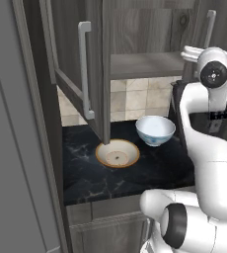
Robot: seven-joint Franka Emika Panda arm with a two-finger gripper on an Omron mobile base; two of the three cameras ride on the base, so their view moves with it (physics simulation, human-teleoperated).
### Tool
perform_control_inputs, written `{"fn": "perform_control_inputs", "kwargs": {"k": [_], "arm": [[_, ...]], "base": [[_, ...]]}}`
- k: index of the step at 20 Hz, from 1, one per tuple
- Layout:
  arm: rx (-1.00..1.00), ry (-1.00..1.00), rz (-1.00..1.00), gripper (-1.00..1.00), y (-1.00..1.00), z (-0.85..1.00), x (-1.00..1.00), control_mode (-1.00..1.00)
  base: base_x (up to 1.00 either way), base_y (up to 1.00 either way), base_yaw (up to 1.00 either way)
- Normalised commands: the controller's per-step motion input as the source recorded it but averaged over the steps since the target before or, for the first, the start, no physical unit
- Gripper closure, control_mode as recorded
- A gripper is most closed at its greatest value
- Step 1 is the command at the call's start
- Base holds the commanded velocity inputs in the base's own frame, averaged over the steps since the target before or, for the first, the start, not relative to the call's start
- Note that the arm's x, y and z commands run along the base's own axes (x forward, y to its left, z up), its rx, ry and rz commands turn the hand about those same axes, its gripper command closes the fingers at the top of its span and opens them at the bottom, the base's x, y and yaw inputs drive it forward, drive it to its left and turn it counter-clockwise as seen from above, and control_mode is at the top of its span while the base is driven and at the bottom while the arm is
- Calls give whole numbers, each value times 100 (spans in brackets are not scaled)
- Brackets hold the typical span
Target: Open the cabinet. Pick the bowls from the counter and place them in the cabinet. Then close the cabinet.
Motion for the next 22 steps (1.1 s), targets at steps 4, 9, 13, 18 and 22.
{"fn": "perform_control_inputs", "kwargs": {"k": [4, 9, 13, 18, 22], "arm": [[-2, 1, 2, -100, -3, -8, -75, -100], [0, -4, 8, -100, -10, 0, -100, -100], [-2, 1, 16, -100, 3, 0, -99, -100], [-13, 16, 22, -100, 27, 0, -86, -100], [-14, 18, 13, -100, 29, 0, -47, -100]], "base": [[0, 0, 0], [0, 0, 0], [0, 0, 0], [0, 0, 0], [0, 0, 0]]}}
